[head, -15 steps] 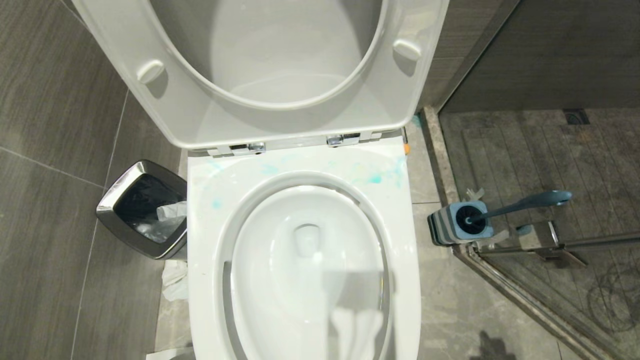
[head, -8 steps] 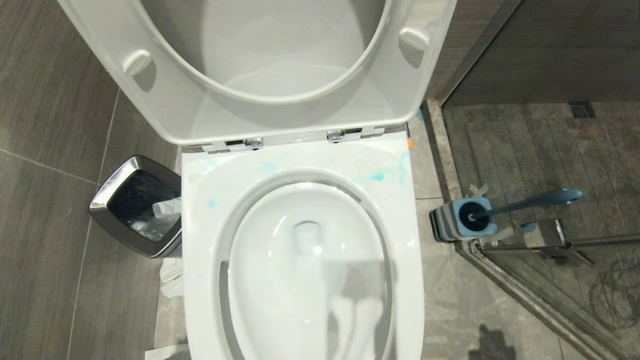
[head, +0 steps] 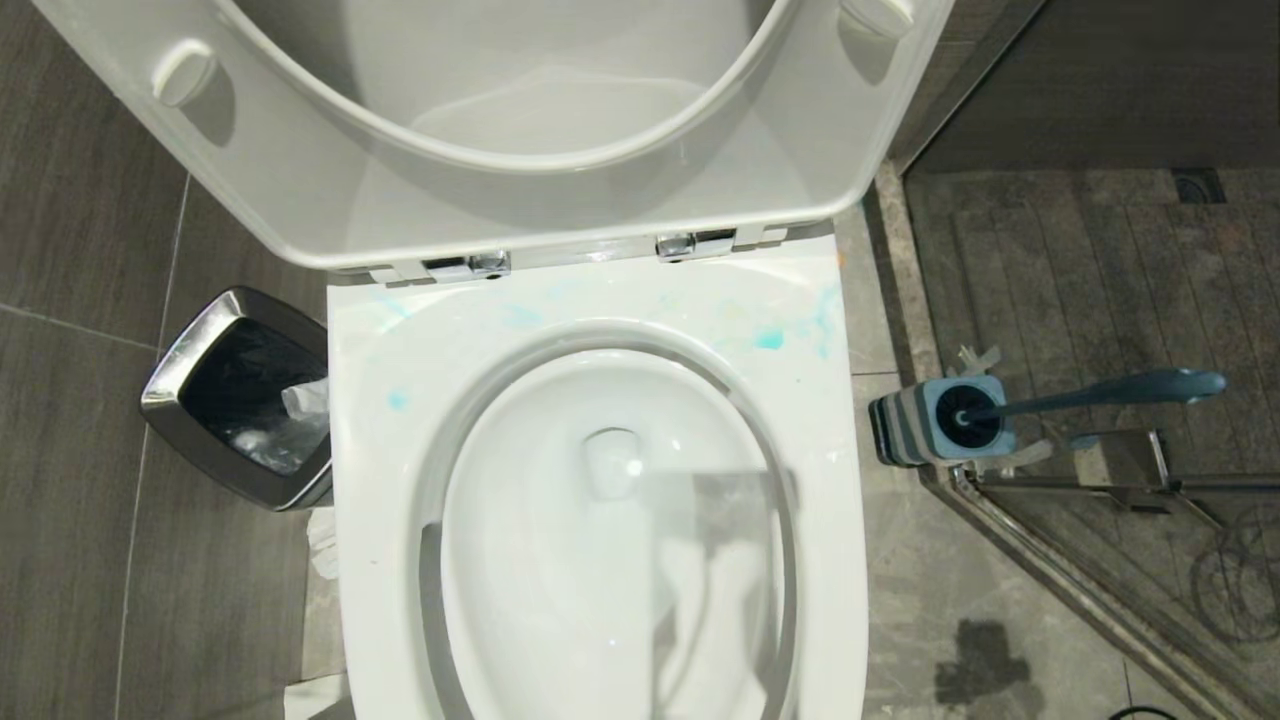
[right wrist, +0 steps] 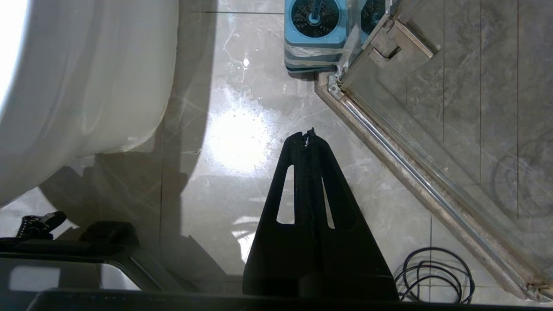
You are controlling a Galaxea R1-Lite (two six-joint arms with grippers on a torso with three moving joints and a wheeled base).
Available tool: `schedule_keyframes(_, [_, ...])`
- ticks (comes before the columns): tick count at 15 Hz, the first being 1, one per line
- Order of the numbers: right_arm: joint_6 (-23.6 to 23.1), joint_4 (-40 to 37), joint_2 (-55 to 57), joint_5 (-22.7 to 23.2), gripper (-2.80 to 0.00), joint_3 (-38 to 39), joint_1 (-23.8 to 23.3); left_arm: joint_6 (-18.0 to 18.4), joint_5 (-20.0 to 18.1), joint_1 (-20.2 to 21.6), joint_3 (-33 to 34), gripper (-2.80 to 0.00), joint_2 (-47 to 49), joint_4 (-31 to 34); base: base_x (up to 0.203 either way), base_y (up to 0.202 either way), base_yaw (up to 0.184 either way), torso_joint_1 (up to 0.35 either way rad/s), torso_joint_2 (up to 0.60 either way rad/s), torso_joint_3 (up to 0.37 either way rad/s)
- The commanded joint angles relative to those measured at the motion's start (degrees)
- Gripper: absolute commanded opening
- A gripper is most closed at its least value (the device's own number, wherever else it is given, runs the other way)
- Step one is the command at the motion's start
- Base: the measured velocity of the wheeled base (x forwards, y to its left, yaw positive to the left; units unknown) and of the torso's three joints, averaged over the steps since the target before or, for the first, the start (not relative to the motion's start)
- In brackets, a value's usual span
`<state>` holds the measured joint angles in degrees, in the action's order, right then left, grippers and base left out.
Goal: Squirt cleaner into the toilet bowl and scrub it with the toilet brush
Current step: Pour in the cleaning agent
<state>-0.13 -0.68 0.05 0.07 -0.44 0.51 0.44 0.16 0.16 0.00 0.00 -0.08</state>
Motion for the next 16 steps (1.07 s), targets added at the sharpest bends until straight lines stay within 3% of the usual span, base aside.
schedule_keyframes(1, [-0.04, 0.07, 0.04, 0.01, -2.80, 0.00, 0.02, 0.00, 0.02, 0.02, 0.00, -2.80, 0.09, -0.01, 0.000, 0.000, 0.000, -0.004, 0.00, -0.036])
schedule_keyframes(13, [-0.13, -0.84, 0.40, 0.01, -2.80, -0.26, 0.02, 0.00, 0.02, 0.02, 0.00, -2.80, 0.09, -0.01, 0.000, 0.000, 0.000, 0.000, 0.00, -0.045])
schedule_keyframes(16, [-0.13, -9.92, 1.36, -0.06, -2.80, -5.46, 0.02, 0.00, 0.02, 0.02, 0.00, -2.80, 0.09, -0.01, 0.000, 0.000, 0.000, 0.000, 0.00, 0.000])
